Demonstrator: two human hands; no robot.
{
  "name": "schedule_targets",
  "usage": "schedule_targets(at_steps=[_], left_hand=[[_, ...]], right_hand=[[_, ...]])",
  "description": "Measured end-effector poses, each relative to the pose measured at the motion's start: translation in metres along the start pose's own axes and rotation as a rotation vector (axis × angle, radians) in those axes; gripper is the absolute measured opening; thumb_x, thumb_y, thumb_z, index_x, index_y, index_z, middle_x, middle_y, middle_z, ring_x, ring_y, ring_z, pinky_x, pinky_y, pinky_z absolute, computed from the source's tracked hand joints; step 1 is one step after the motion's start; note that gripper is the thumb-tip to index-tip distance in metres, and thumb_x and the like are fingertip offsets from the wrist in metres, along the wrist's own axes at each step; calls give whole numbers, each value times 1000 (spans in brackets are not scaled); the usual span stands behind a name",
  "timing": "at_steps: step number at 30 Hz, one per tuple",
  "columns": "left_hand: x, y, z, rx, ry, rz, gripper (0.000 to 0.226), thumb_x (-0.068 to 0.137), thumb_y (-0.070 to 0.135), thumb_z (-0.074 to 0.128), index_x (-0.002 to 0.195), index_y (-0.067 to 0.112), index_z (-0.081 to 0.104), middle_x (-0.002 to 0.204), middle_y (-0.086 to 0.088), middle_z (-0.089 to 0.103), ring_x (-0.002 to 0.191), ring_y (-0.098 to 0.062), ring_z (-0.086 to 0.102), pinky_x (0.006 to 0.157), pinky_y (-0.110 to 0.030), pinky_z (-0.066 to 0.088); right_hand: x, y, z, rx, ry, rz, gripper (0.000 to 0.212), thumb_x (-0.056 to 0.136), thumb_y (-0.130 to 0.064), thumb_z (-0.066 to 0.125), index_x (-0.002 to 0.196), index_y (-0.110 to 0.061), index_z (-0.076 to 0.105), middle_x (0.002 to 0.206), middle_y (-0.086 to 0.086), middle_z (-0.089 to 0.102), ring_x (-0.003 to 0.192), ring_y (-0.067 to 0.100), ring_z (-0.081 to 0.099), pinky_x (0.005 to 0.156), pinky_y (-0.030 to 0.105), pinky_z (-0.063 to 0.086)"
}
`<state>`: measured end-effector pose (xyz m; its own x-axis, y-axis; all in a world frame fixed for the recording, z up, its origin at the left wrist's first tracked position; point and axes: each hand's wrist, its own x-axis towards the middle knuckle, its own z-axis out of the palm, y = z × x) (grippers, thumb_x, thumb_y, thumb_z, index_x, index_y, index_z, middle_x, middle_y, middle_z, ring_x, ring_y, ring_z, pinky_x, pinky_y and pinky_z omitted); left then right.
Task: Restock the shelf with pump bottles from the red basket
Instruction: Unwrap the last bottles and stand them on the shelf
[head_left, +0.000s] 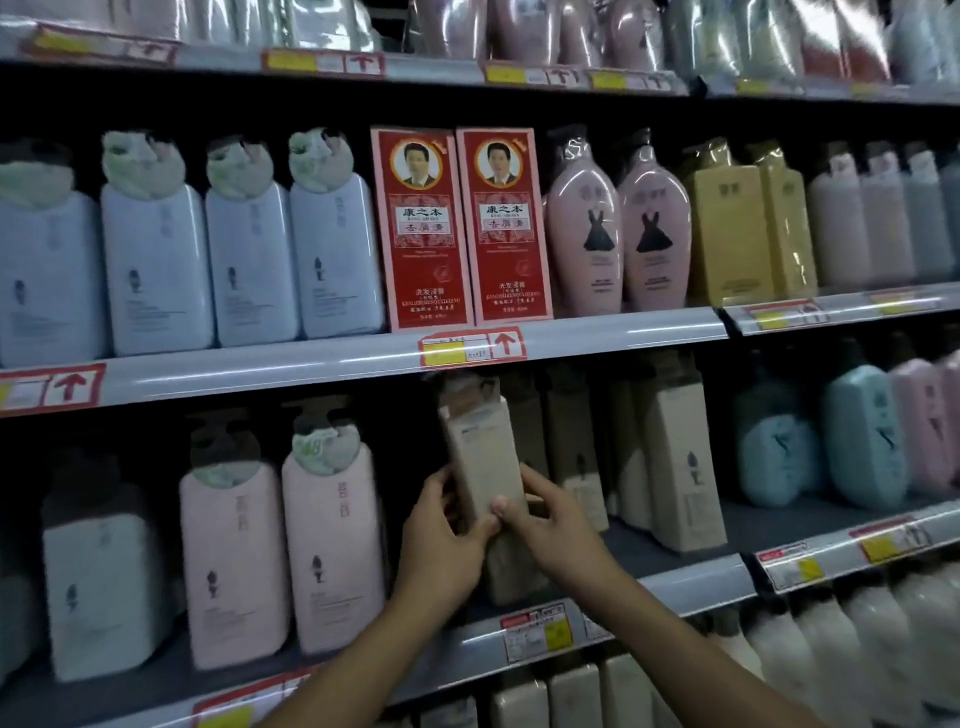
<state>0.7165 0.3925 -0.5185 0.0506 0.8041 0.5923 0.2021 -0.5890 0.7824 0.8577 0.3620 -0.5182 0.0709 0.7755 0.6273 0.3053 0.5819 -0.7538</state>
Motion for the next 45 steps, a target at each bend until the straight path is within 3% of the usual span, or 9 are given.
schedule_targets(at_steps=[5, 10, 16, 20, 23, 31, 36, 41, 45], left_hand=[[9, -2, 7, 94, -40, -7, 67, 89, 13, 75, 148, 19, 46, 127, 4, 64, 108, -5, 59, 78, -2, 42], [2, -8, 0, 145, -58, 57, 65, 91, 13, 71, 148, 30, 44, 130, 11, 62, 120, -8, 62, 100, -27, 52], [-6, -3, -2, 79, -89, 24, 62, 93, 10, 68, 135, 50, 45, 130, 19, 61, 118, -2, 61, 100, -25, 53], [-18, 10, -14, 6, -84, -47, 69, 94, 7, 67, 151, 31, 36, 143, 6, 53, 119, -3, 57, 97, -18, 49], [-35, 20, -38, 11, -84, -40, 64, 94, 12, 69, 150, 22, 40, 141, -2, 57, 109, -5, 61, 86, -13, 49], [-163, -34, -154, 204, -87, -37, 31, 87, -4, 59, 110, 17, 58, 95, -1, 65, 82, -5, 65, 69, -13, 48], [-284, -127, -258, 528, -292, -197, 7, 97, 7, 55, 98, 6, 62, 80, -3, 57, 58, -6, 56, 54, -17, 40], [-397, -210, -330, 810, -645, -604, 34, 87, 8, 71, 119, 14, 63, 100, -6, 71, 89, -10, 68, 84, -30, 52], [-419, -256, -350, 1128, -1096, -701, 103, 74, 44, 81, 157, 24, 22, 154, -1, 35, 142, -27, 34, 111, -29, 31]], right_hand=[[3, 2, 0, 75, 47, 90, 34, 99, -13, 62, 134, -11, 63, 121, 8, 73, 111, 22, 71, 97, 39, 56], [0, 11, 4, 100, 46, 81, 35, 98, -13, 65, 132, -17, 63, 123, 0, 72, 99, 0, 71, 83, 17, 57], [-7, 17, 10, 143, 34, 99, 39, 95, -19, 70, 129, -34, 59, 128, -10, 69, 116, 5, 66, 88, 14, 53], [-28, -2, 21, 85, 364, 87, 60, 87, -47, 71, 141, -30, 50, 135, -14, 56, 124, 9, 54, 97, 27, 45], [-56, -25, 42, 44, 473, -103, 29, 93, -44, 67, 116, -26, 65, 113, -10, 65, 106, 9, 63, 87, 29, 51], [-197, -28, 147, 85, -60, 16, 21, 100, -23, 63, 83, -11, 69, 63, 4, 69, 61, 10, 66, 61, 26, 53], [-311, 27, 205, 14, -508, 182, 19, 100, -19, 63, 82, -15, 67, 61, 4, 70, 49, 4, 59, 55, 20, 46], [-387, 81, 261, -80, -915, 405, 18, 106, -21, 50, 112, -20, 68, 74, 5, 73, 69, 24, 69, 69, 46, 58], [-405, 107, 288, -136, -1146, 445, 28, 105, -45, 45, 120, -32, 65, 87, -13, 72, 80, 3, 68, 81, 32, 58]])
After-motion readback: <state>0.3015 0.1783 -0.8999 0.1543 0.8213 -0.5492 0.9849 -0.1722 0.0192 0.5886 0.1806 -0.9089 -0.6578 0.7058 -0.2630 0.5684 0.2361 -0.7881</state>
